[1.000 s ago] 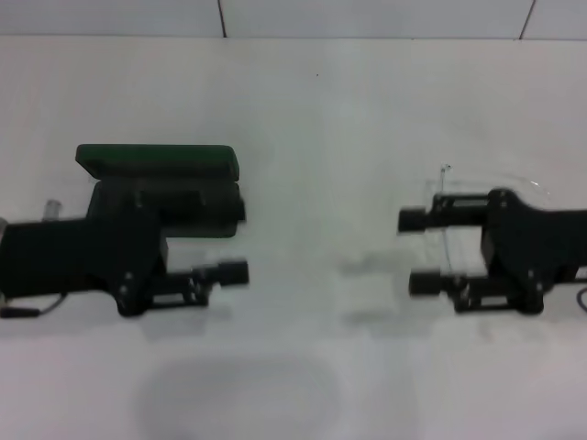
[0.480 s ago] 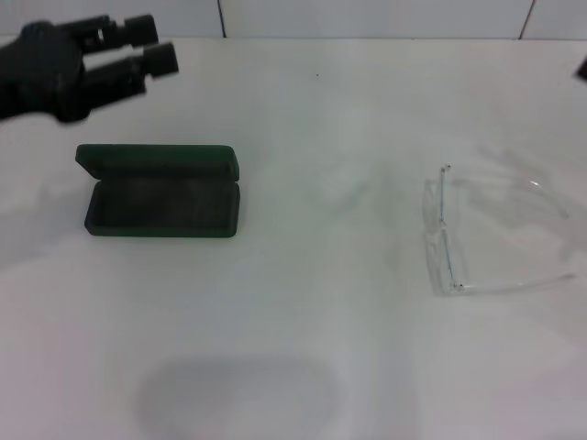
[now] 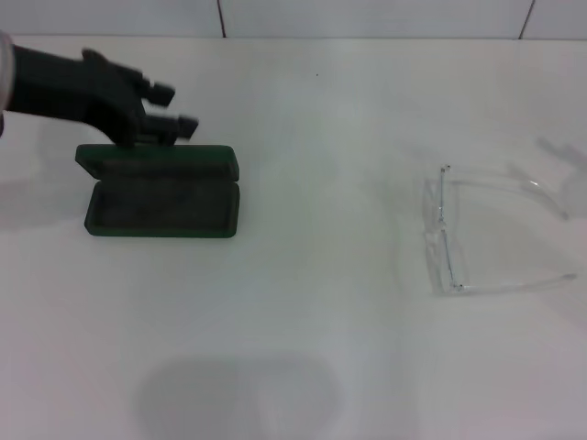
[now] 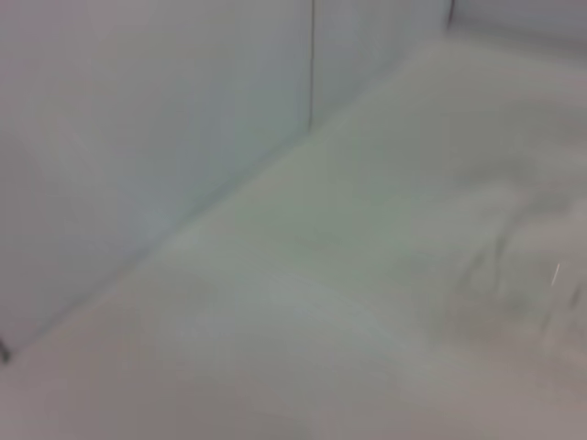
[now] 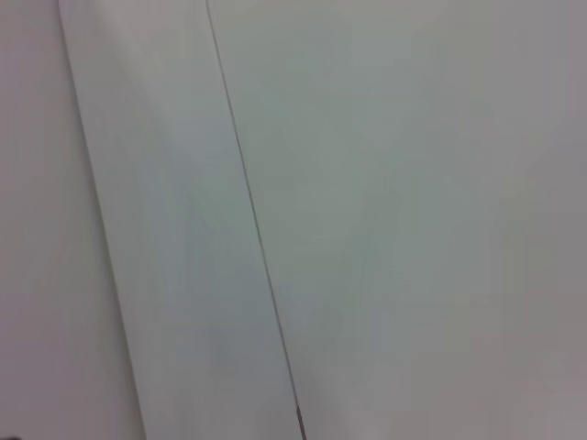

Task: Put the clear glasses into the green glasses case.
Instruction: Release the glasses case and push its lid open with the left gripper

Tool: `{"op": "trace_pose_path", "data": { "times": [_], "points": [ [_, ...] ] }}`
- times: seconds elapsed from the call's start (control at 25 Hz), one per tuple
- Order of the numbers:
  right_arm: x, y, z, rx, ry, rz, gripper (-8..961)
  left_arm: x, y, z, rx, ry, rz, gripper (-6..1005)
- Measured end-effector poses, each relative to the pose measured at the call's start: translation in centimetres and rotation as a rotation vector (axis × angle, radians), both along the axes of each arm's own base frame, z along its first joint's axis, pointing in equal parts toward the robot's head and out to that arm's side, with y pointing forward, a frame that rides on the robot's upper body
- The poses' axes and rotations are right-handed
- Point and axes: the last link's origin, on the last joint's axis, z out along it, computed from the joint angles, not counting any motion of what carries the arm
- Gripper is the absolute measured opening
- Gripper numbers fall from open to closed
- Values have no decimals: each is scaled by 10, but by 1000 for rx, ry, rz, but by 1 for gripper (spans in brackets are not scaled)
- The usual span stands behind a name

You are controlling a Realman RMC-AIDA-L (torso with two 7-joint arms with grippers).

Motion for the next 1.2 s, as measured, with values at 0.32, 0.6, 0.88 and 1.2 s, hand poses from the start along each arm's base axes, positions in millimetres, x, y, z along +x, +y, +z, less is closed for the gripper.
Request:
{"op": "trace_pose_path", "data": {
  "times": [0.32,0.6,0.88,1.2],
  "points": [
    [3,-6,-3,-10,-5,-8,645,-3,17,-26,5,288,-68,494],
    [3,-7,-4,-12,-5,-7,645,-13,22,-47,-61,420,-77,484],
    [3,-7,-5,-12,-4,-5,644,-13,28,-55,-48,459,-103,479],
    [4,-11,-5,-14,2,0,645,-3,28,-58,-44,506,-154,472]
  ]
}}
